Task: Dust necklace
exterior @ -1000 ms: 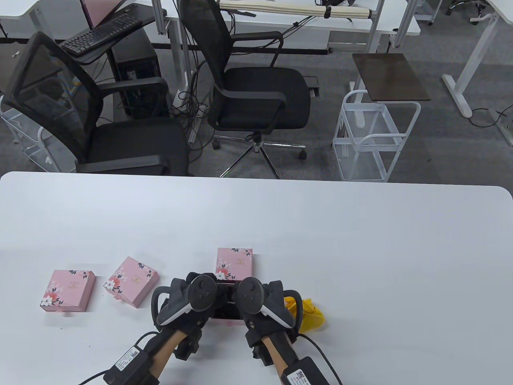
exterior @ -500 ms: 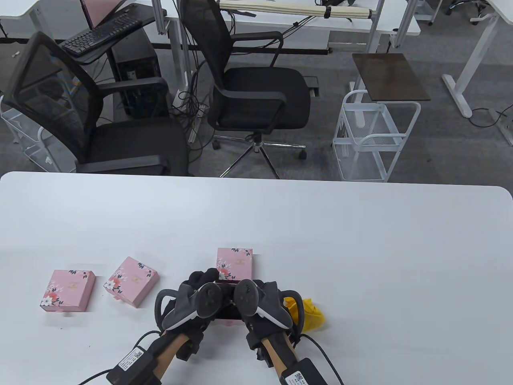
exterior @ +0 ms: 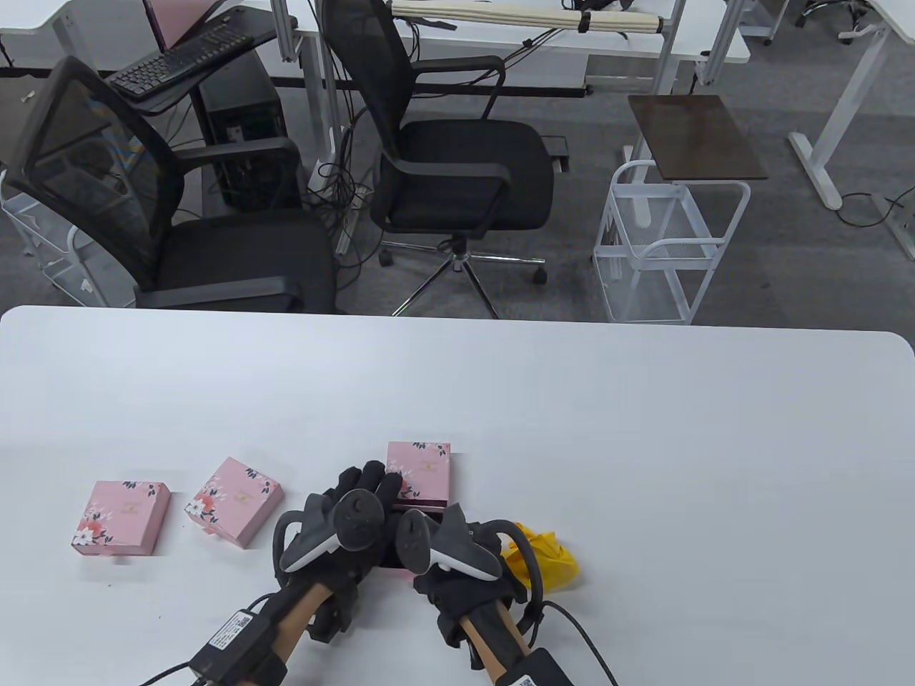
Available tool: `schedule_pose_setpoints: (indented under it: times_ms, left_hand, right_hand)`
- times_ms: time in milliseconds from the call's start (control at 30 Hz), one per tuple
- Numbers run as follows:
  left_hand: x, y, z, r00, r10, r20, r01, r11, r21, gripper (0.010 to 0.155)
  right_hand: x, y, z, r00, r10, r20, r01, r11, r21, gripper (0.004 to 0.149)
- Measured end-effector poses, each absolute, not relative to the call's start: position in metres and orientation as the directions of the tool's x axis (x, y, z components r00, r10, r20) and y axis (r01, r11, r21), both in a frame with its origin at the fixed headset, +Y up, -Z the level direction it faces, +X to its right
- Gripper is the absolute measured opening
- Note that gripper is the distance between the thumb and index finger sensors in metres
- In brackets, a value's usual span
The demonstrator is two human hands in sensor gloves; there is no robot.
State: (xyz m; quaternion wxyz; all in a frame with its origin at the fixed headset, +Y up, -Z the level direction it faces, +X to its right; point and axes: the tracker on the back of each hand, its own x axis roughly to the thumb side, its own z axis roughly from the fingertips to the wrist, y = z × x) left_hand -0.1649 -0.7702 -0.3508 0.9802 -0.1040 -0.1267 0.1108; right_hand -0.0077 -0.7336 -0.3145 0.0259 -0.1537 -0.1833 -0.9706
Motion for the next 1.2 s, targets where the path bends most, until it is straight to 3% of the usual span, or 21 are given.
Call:
schedule_pose_setpoints:
  times_ms: [433, 900, 1200]
  left_hand:
    - [-0.163, -0.774, -0.353, 0.946, 0.238, 0.22, -0.174, 0.945, -0.276, 0.062]
    - [-0.165, -0.774, -0.354, 0.941, 0.26, 0.215, -0.194, 0.938, -0.286, 0.061]
    - [-0.166, -0.774, -0.355, 0.939, 0.273, 0.21, -0.207, 0.935, -0.289, 0.06]
  right_hand:
    - [-0.007, -0.75, -0.314, -0.95, -0.038, 0.31, 0.119, -0.962, 0.247, 0.044]
    - [0.0, -0.739, -0.314, -0.948, -0.043, 0.315, 0.077, -0.992, 0.098, 0.041]
    - [0.006, -0.736, -0.316, -0.959, -0.015, 0.284, 0.045, -0.994, 0.101, 0.041]
